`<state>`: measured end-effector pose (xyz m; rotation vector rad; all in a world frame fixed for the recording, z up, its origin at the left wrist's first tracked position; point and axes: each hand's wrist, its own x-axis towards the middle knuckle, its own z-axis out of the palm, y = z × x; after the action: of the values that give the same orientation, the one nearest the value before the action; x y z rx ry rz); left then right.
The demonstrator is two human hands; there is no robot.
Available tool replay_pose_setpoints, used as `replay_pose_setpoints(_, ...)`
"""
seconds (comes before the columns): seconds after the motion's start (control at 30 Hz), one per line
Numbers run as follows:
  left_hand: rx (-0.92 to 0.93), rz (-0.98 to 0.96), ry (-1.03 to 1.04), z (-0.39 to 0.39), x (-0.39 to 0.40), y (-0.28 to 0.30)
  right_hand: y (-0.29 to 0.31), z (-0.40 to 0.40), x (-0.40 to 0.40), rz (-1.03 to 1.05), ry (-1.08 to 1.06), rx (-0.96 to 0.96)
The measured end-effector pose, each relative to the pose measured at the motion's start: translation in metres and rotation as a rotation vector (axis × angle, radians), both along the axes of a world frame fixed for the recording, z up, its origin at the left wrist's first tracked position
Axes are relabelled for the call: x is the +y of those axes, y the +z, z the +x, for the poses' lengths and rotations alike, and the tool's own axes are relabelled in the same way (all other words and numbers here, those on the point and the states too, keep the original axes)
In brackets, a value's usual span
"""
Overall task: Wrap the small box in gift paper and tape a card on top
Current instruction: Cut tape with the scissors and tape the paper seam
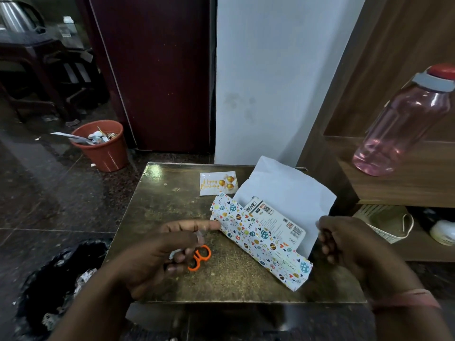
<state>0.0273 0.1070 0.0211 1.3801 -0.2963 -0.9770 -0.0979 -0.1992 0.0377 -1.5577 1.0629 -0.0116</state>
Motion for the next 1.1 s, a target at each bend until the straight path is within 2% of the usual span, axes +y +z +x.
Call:
replay_pose_setpoints(0.13,0.003,0.01,-0.011,0.0,-0.002,0.0,-0.005,-0.008,-0.007,-0.065,0.127,0.205)
replay_pose_setpoints(0.27,-0.01,0.015,-0.02,0.0,-0.003,0.0,-0.004,-0.008,-0.012,-0.394,0.274,0.416)
replay_pose_setpoints(0.47,0.003,0.005,-0.023,-0.003,-0.005,0.001,-0.011,-0.007,-0.011,-0.639,0.317,0.414)
replay_pose_setpoints(0.63,0.001,-0.01,-0.048,-0.004,-0.005,0.002,-0.011,-0.005,-0.005,-0.708,0.275,0.422)
replay_pose_setpoints(0.87,0.024,-0.109,-0.079,-0.006,-0.008,0.004,0.008,0.0,0.013,-0.747,0.162,0.239)
replay_pose_setpoints(1.0,-0.007,-0.145,-0.114,-0.007,-0.011,0.002,0.023,0.01,0.035,-0.922,0.007,-0.057)
replay_pose_setpoints(1.03,-0.013,-0.15,-0.12,-0.007,-0.011,0.001,0.028,0.015,0.044,-0.909,0.013,-0.161)
replay_pose_setpoints(1.1,-0.017,-0.156,-0.123,-0.007,-0.011,-0.001,0.037,0.023,0.067,-0.742,0.134,-0.302)
